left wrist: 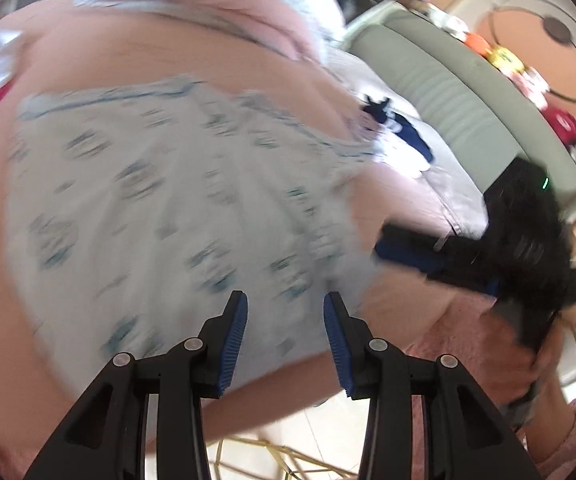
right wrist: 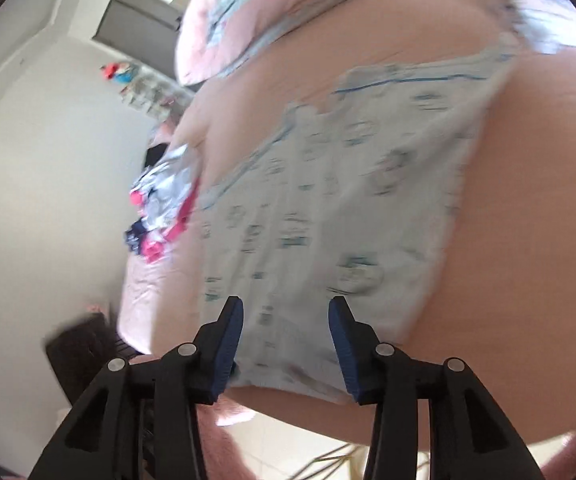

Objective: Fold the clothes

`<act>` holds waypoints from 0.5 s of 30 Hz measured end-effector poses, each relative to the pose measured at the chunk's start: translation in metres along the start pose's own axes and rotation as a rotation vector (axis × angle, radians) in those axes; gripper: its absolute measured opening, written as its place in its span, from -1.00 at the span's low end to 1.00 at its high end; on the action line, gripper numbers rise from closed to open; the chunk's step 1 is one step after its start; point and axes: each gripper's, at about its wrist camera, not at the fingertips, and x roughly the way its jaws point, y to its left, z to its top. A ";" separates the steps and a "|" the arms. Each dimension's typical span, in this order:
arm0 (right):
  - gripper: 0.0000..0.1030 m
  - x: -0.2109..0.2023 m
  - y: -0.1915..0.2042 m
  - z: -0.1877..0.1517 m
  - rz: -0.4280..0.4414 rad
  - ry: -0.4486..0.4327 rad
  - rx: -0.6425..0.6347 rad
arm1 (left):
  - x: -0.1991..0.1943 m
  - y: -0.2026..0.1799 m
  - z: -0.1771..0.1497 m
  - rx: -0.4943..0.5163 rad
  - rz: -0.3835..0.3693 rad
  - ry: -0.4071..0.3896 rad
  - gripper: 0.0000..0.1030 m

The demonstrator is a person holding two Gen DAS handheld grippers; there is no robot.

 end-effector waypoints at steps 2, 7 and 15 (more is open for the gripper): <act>-0.14 -0.001 -0.026 -0.011 -0.034 0.007 0.069 | 0.015 -0.016 0.010 0.046 -0.011 0.036 -0.29; -0.14 0.006 -0.075 -0.025 0.024 0.010 0.250 | 0.040 -0.024 0.019 0.029 0.057 0.101 -0.29; -0.14 0.015 -0.070 -0.019 -0.021 0.009 0.162 | 0.050 0.013 0.018 -0.188 0.075 0.152 -0.29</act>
